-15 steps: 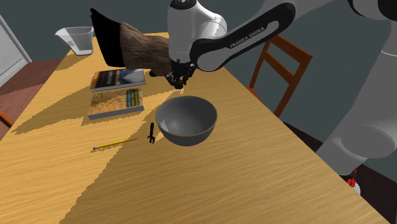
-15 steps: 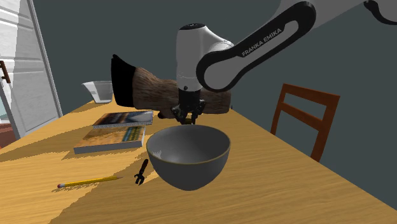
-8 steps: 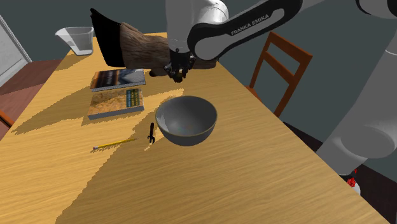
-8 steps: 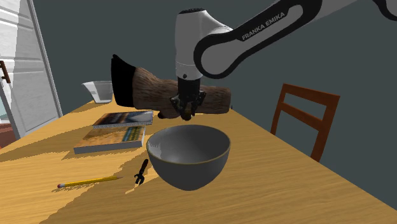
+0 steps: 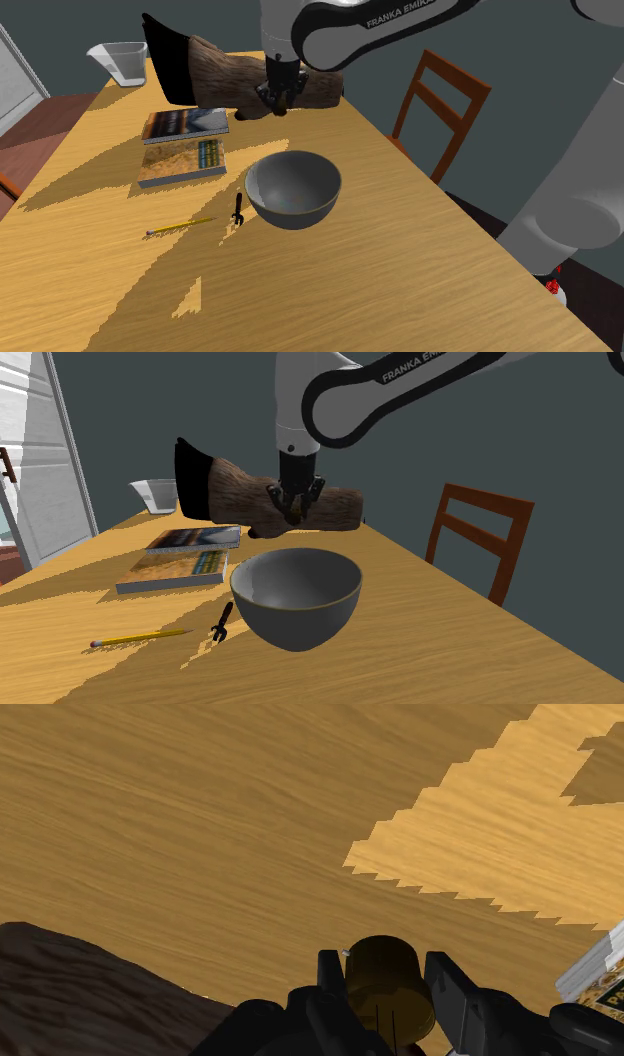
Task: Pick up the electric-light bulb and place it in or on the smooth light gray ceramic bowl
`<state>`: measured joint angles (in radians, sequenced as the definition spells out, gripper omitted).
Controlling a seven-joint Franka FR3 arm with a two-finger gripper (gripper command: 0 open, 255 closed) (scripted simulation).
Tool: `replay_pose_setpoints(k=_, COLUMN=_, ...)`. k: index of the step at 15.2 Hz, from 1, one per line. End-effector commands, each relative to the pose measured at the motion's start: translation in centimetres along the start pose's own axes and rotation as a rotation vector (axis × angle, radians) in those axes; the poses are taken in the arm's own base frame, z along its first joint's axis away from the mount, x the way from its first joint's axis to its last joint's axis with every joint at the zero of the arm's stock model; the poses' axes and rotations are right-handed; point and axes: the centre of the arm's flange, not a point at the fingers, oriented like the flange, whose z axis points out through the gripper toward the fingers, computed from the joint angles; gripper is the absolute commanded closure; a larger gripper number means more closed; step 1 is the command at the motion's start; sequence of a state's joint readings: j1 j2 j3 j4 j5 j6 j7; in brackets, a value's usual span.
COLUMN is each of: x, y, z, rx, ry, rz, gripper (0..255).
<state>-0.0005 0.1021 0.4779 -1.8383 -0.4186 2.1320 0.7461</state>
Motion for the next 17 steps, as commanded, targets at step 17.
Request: replay_pose_setpoints(k=17, x=2.0, y=0.6, z=-8.3, rx=0.0, ry=0.0, rz=0.0, gripper=255)
